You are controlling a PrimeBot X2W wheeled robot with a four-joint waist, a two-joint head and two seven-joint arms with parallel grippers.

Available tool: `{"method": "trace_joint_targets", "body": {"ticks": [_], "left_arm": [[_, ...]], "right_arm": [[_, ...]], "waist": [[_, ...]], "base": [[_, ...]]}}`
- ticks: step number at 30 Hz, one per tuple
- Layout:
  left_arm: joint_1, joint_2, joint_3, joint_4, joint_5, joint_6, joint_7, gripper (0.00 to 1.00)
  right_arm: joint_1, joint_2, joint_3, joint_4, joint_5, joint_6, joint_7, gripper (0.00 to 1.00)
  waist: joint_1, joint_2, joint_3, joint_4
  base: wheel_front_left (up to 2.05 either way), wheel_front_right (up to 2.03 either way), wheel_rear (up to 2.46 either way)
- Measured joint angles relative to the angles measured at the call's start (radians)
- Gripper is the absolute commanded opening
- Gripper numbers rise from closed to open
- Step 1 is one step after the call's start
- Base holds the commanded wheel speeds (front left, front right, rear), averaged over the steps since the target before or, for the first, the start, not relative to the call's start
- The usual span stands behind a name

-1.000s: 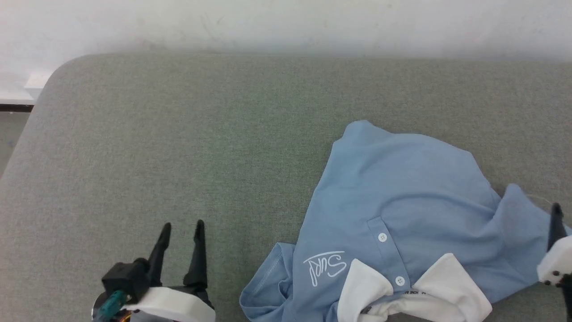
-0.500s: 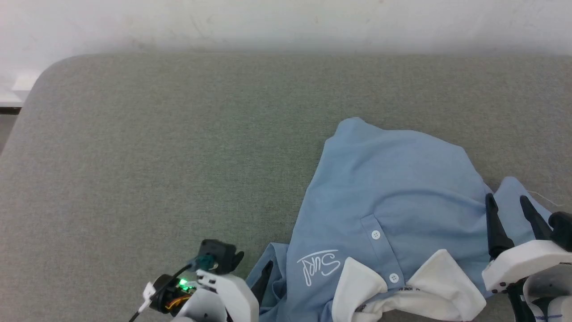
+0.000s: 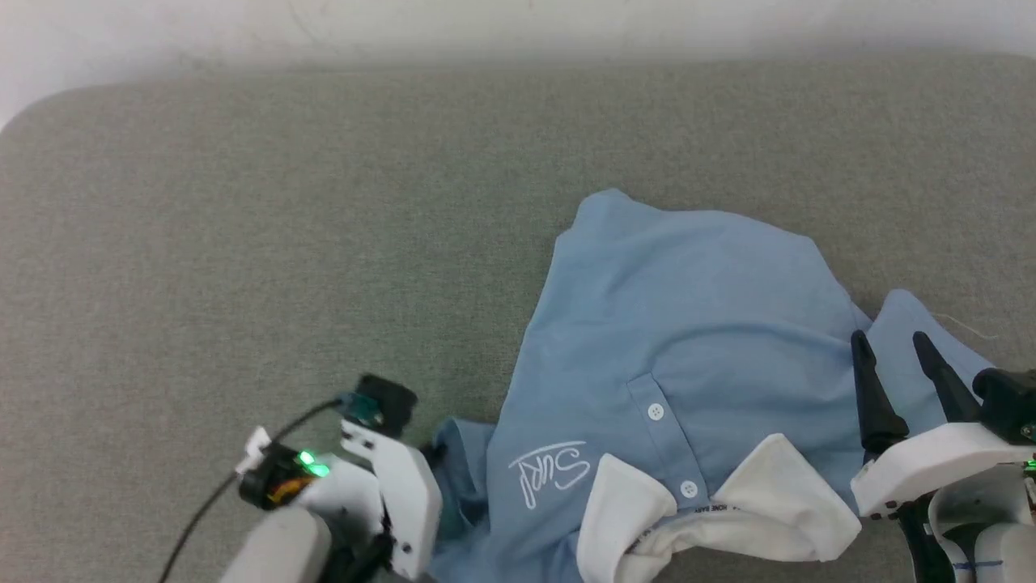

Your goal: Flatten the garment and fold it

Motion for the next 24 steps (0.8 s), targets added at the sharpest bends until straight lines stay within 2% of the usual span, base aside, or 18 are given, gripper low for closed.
{"method": "trace_joint_targets", "body": {"ticks": [4, 8, 13, 14, 15, 20, 24], "left_arm": [[-0.074, 0.040, 0.072, 0.014, -0.001, 0.008, -0.091, 0.00], [-0.170, 0.067, 0.165, 0.068, 0.002, 0.063, -0.216, 0.00], [-0.204, 0.068, 0.229, 0.191, -0.003, 0.121, -0.297, 0.00], [-0.204, 0.064, 0.240, 0.212, -0.009, 0.134, -0.315, 0.41], [-0.203, 0.058, 0.249, 0.224, -0.012, 0.142, -0.335, 1.00], [-0.151, 0.018, 0.292, 0.227, -0.048, 0.170, -0.432, 1.00], [-0.060, -0.002, 0.343, 0.168, -0.090, 0.199, -0.503, 1.00]], "right_arm": [[-0.016, 0.000, 0.004, -0.008, 0.007, 0.000, -0.001, 1.00], [-0.029, 0.000, 0.007, -0.013, 0.009, 0.000, -0.005, 1.00], [-0.040, 0.000, 0.018, -0.008, 0.014, 0.000, -0.013, 1.00], [-0.040, 0.000, 0.021, -0.006, 0.017, 0.000, -0.014, 1.00], [-0.040, 0.000, 0.024, -0.004, 0.017, 0.000, -0.014, 1.00], [-0.039, 0.000, 0.018, 0.003, 0.017, 0.000, -0.018, 1.00], [-0.037, 0.000, 0.011, 0.000, 0.016, 0.000, -0.017, 1.00]], "waist": [[0.0001, 0.0000, 0.025, -0.009], [0.0001, 0.0000, 0.051, -0.015], [0.0002, 0.0000, 0.073, -0.025], [0.0002, 0.0000, 0.075, -0.028], [0.0002, 0.0000, 0.076, -0.030], [0.0001, 0.0000, 0.061, -0.027], [0.0000, 0.0000, 0.040, -0.016]], "base": [[0.00, 0.00, 0.00], [0.00, 0.00, 0.00], [0.00, 0.00, 0.00], [0.00, 0.00, 0.00], [0.00, 0.00, 0.00], [0.00, 0.00, 0.00], [0.00, 0.00, 0.00]]}}
